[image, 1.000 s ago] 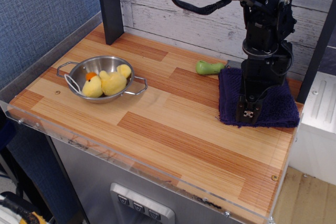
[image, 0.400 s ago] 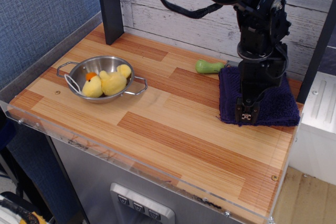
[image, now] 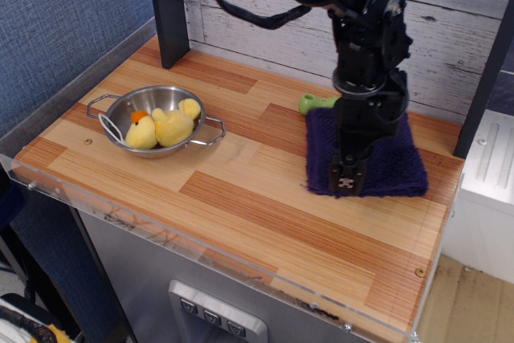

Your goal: Move purple cloth to bottom middle edge of table.

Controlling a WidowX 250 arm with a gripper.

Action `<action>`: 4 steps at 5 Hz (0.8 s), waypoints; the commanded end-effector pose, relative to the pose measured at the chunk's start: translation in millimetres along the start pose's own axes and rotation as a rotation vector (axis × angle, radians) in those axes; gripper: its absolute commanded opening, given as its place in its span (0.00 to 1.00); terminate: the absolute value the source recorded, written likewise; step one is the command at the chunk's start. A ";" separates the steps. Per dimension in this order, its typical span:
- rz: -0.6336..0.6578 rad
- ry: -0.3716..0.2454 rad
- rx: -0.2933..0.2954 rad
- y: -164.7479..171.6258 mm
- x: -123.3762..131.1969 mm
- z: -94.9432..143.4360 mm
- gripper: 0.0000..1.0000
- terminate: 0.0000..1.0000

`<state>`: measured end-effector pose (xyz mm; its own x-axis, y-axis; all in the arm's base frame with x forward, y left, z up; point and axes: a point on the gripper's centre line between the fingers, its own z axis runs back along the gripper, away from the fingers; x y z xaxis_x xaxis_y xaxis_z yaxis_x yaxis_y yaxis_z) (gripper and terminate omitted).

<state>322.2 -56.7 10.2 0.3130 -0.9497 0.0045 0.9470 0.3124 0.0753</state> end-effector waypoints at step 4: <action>0.133 0.083 -0.046 -47.8 -83.6 0.2 1.00 0.00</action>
<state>258.9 4.2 9.4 0.4303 -0.9009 -0.0573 0.9023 0.4274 0.0555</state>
